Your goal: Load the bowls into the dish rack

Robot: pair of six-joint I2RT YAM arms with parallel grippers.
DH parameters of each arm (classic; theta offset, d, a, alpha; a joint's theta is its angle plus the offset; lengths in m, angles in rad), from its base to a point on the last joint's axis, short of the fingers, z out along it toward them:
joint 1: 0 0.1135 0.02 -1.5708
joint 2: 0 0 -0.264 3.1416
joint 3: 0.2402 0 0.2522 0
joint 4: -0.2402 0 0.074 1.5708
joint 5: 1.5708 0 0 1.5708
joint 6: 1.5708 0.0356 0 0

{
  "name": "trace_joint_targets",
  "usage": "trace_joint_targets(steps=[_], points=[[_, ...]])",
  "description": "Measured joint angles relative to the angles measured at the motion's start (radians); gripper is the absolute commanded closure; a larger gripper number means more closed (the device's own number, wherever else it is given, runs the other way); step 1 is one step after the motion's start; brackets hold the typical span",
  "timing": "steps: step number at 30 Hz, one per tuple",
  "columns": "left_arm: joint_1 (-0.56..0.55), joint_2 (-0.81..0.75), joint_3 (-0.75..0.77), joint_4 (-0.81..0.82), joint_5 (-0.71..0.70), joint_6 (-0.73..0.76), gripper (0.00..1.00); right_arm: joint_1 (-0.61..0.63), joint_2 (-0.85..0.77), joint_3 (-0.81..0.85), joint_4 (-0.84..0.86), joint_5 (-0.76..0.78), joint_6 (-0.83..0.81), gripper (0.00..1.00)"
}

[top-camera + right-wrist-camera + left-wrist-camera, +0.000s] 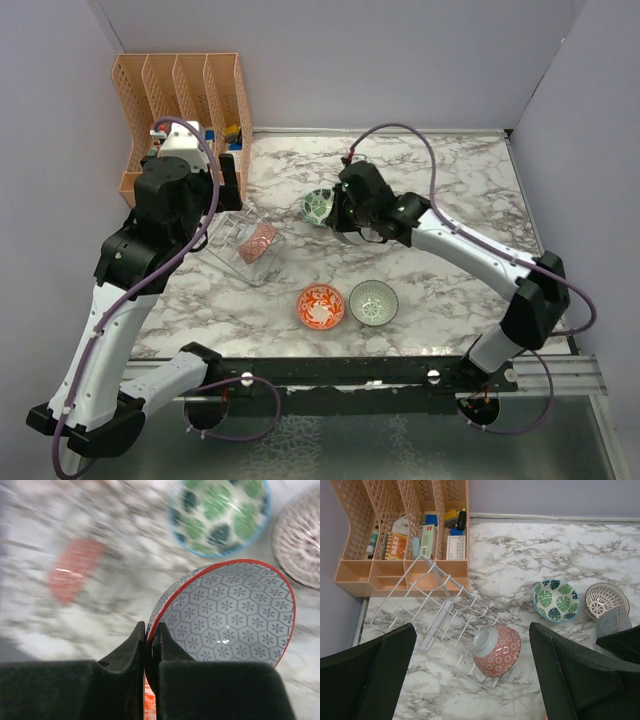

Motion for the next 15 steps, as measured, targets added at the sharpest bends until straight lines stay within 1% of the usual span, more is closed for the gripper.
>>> trace_joint_targets(steps=[2,4,5,6,8,10,11,14,15], points=[[0.0,0.001,0.012,0.0,0.002,0.0,0.01,0.0,-0.073,-0.007,0.098,-0.065,0.051,0.99],[0.0,0.002,0.025,-0.001,0.004,0.0,0.01,0.0,-0.143,-0.047,0.243,-0.121,0.117,0.99],[0.0,0.003,0.032,-0.001,0.007,0.0,0.01,0.0,-0.187,-0.096,0.369,-0.151,0.171,0.99],[0.0,0.005,0.042,-0.002,0.008,0.0,0.01,0.0,-0.211,-0.129,0.453,-0.171,0.214,0.98],[0.0,0.011,0.061,-0.002,0.012,0.002,0.01,0.0,-0.229,-0.195,0.645,-0.204,0.314,0.97],[0.0,0.016,0.082,-0.003,0.015,0.004,0.01,0.001,-0.2,-0.244,0.845,-0.224,0.414,0.99],[0.0,0.019,0.091,-0.006,0.016,0.006,0.01,0.004,-0.175,-0.258,0.918,-0.228,0.451,0.99],[0.0,0.022,0.116,-0.014,0.019,0.011,0.01,0.014,-0.055,-0.286,1.176,-0.228,0.585,0.99],[0.0,0.022,0.123,-0.016,0.019,0.014,0.01,0.018,-0.016,-0.287,1.237,-0.227,0.618,0.99]])
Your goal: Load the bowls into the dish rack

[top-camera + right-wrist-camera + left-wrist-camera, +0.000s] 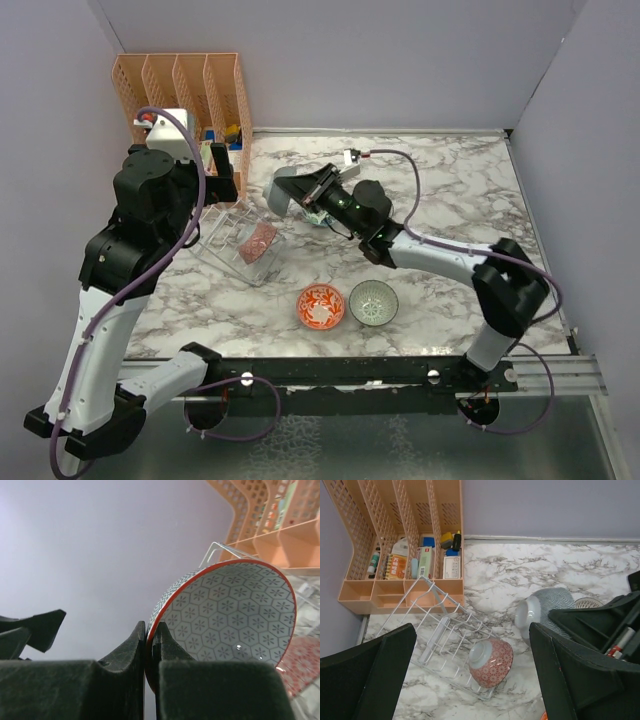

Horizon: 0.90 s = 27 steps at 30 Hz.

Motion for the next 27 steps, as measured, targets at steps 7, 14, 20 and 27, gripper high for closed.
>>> trace_joint_targets(steps=[7,14,20,27], points=[[0.0,0.0,0.037,-0.026,0.007,0.013,0.01,0.056,0.254,0.019,0.32,0.054,0.27,0.99],[0.0,-0.001,0.051,-0.056,0.007,0.032,0.01,0.135,0.36,0.099,0.44,0.079,0.405,0.99],[0.0,-0.005,0.051,-0.063,0.007,0.039,0.01,0.151,0.382,0.115,0.495,0.082,0.45,0.99],[0.0,-0.011,0.051,-0.076,0.008,0.053,0.01,0.148,0.459,0.145,0.529,0.085,0.493,0.99]])
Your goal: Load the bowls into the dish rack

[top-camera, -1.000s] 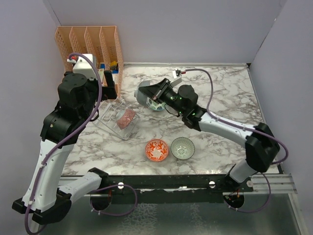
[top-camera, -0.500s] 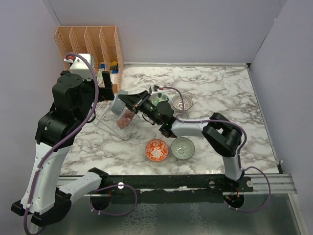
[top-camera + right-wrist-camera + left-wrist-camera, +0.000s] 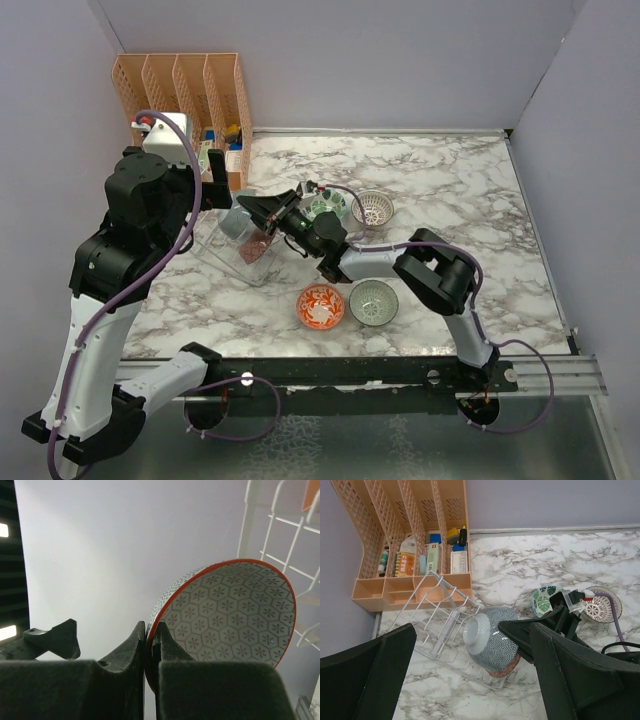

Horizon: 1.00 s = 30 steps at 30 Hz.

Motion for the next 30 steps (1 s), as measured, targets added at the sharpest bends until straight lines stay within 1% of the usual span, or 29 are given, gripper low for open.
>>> trace_joint_targets(steps=[6,10,30], points=[[0.0,-0.001,0.0,-0.01,0.002,0.007,0.01,0.005,0.034,0.005,-0.013,0.0,0.021,0.98],[0.0,-0.003,0.0,-0.015,0.002,0.011,0.01,0.01,0.034,0.005,-0.014,0.001,0.031,0.96],[0.0,-0.008,-0.008,-0.016,0.002,0.025,0.01,0.011,0.063,-0.007,-0.046,0.007,0.054,0.95]])
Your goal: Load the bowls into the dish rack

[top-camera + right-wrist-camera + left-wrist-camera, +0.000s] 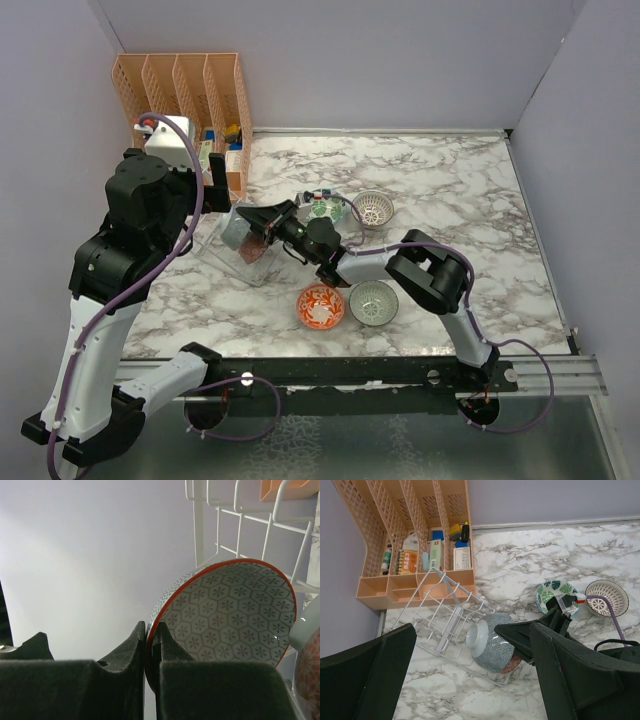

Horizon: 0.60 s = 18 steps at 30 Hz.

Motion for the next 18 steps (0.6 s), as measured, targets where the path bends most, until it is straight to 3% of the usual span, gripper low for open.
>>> trace_joint_targets(steps=[18], points=[[0.0,-0.005,-0.021,-0.003,0.0,0.005,0.01,0.0,0.017,-0.003,-0.043,-0.001,0.016,0.87]])
